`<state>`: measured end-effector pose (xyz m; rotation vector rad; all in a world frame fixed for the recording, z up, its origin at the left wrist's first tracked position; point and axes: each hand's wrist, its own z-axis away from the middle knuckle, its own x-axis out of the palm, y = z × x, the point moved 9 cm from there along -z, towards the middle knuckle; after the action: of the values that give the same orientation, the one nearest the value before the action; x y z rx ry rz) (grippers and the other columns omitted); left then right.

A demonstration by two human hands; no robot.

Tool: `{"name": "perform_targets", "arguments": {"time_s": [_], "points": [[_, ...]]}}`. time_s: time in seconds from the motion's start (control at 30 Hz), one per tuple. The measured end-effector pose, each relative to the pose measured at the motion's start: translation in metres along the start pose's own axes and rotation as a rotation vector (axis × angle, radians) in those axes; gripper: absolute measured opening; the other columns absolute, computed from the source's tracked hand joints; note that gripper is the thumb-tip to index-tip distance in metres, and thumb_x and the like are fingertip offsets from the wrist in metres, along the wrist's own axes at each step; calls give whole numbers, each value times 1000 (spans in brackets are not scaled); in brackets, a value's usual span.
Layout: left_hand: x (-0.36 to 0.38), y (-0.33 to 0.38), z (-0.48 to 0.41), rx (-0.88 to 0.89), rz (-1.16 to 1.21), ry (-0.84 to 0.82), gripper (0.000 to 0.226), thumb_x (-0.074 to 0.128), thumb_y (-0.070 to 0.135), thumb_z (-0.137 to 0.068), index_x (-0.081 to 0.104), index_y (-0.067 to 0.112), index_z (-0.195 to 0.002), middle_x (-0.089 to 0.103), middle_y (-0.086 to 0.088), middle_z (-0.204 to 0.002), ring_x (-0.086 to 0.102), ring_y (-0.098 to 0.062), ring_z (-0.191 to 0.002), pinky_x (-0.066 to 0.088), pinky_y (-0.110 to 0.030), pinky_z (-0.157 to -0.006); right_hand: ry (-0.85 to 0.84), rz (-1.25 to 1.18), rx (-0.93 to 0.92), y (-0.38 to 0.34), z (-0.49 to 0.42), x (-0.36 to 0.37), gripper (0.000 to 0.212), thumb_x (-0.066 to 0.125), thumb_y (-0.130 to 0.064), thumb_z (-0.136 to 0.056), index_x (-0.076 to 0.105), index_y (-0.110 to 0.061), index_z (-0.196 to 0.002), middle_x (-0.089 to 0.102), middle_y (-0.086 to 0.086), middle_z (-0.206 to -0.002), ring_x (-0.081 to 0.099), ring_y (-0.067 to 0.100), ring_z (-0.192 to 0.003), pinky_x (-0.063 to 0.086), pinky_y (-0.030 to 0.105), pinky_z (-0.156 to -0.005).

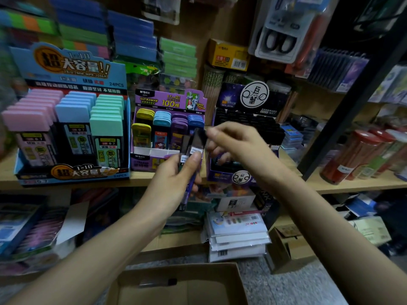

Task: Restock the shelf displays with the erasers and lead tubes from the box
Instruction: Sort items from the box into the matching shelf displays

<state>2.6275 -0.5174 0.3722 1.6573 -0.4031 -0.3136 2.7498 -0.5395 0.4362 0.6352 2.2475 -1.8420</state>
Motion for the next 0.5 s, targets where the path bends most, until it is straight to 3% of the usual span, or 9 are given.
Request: {"name": "perform_targets", "arguments": {"time_s": [0.13, 0.27, 0.37, 0.5], "points": [[9, 6, 1, 39, -3, -12, 34, 45, 43, -90, 61, 13, -90, 61, 9, -59, 57, -2, -55, 47, -14, -52, 6, -137, 44, -2, 8, 4, 4, 62, -7, -87, 59, -10, -87, 63, -2, -66, 61, 10, -61, 49, 20, -56], [5, 6, -2, -3, 34, 54, 33, 39, 42, -95, 56, 15, -87, 57, 7, -67, 54, 3, -53, 44, -14, -48, 253, -223, -25, -20, 6, -66, 6, 61, -9, -88, 57, -11, -91, 64, -5, -72, 65, 7, -63, 54, 19, -61], [-4, 6, -5, -27, 48, 91, 33, 36, 37, -98, 57, 14, -88, 55, 3, -71, 52, 3, -51, 44, -14, -46, 442, -16, -145, -31, 12, -115, 8, 62, -12, -89, 58, -19, -91, 63, -4, -81, 63, 5, -68, 53, 24, -68], [-13, 7, -9, -32, 40, 115, 35, 36, 38, -98, 59, 13, -89, 57, 3, -71, 54, 2, -52, 45, -14, -47, 420, 264, -101, -9, 7, -110, 10, 61, -12, -89, 56, -16, -97, 64, 0, -85, 63, 10, -75, 52, 28, -70]]}}
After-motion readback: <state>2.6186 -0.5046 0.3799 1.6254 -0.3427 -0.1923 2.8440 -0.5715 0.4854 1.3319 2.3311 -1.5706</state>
